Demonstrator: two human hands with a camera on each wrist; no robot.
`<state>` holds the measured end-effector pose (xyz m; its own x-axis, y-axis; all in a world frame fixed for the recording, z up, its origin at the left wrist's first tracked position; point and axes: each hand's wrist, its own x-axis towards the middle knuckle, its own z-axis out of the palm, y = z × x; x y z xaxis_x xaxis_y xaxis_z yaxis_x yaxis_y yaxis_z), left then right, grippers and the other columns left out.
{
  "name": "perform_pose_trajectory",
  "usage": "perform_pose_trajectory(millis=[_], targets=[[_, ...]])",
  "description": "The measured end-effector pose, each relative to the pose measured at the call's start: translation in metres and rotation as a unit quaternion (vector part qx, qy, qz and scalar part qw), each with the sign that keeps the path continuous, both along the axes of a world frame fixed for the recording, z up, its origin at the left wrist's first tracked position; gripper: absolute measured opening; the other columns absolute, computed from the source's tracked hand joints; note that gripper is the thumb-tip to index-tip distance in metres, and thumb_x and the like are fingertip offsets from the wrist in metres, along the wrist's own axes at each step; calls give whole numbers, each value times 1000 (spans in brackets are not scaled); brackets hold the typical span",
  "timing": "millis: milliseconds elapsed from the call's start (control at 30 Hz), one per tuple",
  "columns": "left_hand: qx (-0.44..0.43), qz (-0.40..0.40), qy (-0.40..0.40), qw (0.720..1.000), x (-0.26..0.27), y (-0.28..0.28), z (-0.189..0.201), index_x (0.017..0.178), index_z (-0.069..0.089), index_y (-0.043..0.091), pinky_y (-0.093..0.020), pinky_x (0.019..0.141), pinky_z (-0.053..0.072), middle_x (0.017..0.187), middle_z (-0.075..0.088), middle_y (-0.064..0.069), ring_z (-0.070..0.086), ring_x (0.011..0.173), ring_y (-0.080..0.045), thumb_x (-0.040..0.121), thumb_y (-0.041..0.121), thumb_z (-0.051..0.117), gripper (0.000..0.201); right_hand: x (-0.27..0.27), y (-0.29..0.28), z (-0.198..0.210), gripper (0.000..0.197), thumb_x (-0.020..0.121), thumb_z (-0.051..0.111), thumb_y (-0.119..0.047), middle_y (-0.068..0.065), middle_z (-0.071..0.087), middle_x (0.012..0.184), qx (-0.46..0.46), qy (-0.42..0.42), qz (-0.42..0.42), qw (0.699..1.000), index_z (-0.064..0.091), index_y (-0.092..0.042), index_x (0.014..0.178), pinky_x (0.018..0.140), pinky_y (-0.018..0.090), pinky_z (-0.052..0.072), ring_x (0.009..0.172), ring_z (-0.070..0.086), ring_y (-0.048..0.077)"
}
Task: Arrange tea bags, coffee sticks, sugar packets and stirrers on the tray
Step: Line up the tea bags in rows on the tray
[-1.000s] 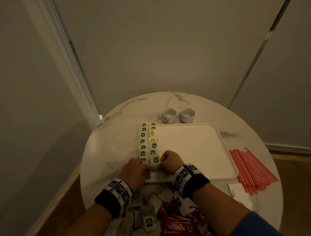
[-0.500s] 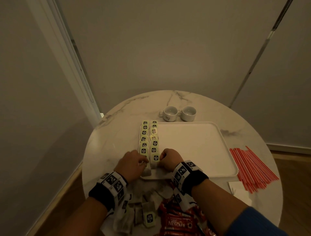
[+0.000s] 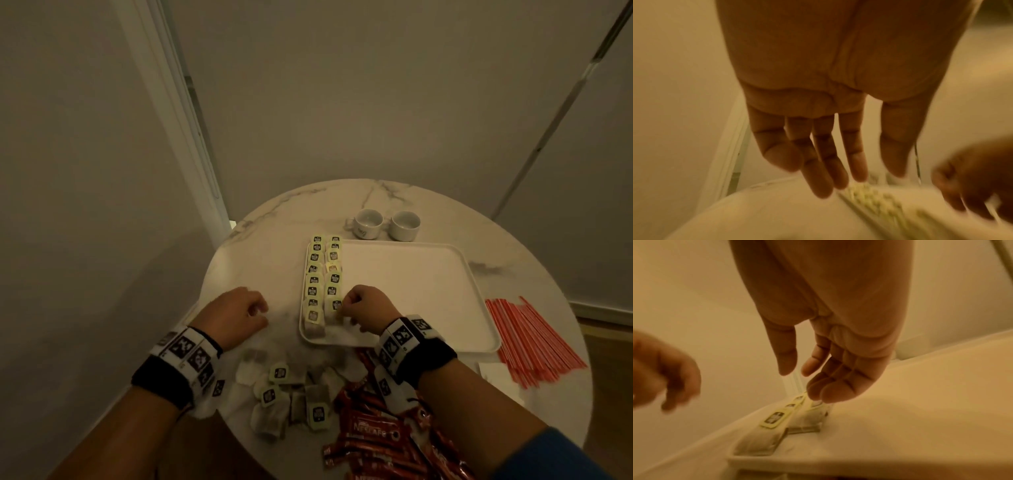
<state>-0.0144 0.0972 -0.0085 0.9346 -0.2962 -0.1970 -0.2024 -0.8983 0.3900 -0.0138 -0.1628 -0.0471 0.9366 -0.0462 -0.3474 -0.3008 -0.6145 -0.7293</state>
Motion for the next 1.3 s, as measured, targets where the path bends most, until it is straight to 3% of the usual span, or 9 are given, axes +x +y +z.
perform_pose_trajectory(millis=[133,267,500,733,1000,1067,1167,1233,1300], targets=[[133,-53,89,986,-23,2,-36,121,54,26,-26,85,42,115,46,3,51,102,-15,83,44,64,43,-14,18,3,14,81,71,-20,-2,60,83,-25,-43,77,996,57,-17,80,73,29,44,81,56,17],[210,-69,53,974,-39,9,-51,127,41,27,-35,84,48,125,35,-1,45,110,-22,80,40,64,54,-32,40,6,11,86,66,-25,4,64,101,-77,-53,179,979,60,-17,90,86,30,46,96,56,20],[161,-97,58,980,-42,19,-61,129,40,25,-29,91,42,124,34,1,44,110,-19,76,31,68,60,-44,59,8,20,88,65,-30,3,61,117,-80,-42,223,971,59,-18,102,106,38,41,120,48,24],[72,-62,84,992,-29,24,-58,91,38,24,-15,57,30,102,39,5,42,82,-12,74,20,69,36,-52,66,17,24,91,62,-24,3,60,111,-110,-97,282,948,60,-17,113,100,34,44,103,55,19],[-81,26,121,989,-14,20,-47,80,46,19,-20,56,41,74,54,2,49,63,-10,85,19,66,21,-54,71,14,28,89,60,-15,3,54,115,-97,-179,295,934,59,-18,116,92,33,44,105,52,20],[-240,100,160,952,-10,15,-37,89,51,11,-21,50,46,74,58,-4,56,58,-10,85,5,66,16,-53,73,13,31,87,61,-11,2,52,116,-57,-217,262,939,58,-18,117,88,27,44,100,53,16],[-506,159,269,804,-5,4,-20,100,51,4,-26,46,49,77,57,-13,58,56,-17,80,-7,66,27,-49,72,14,42,82,63,-3,-1,49,119,20,-260,217,941,57,-19,120,78,12,41,93,54,11],[-582,158,312,734,-3,-5,-10,100,53,7,-24,46,48,79,62,-13,59,57,-18,75,-1,68,30,-43,68,16,42,80,66,0,-3,50,117,60,-281,188,939,60,-18,117,76,8,41,89,54,7],[-605,157,329,708,-2,-15,-3,99,55,8,-22,46,48,80,64,-12,60,55,-16,79,1,66,24,-38,62,18,32,79,68,0,-1,53,111,99,-306,154,934,66,-15,107,79,10,42,87,52,-1]])
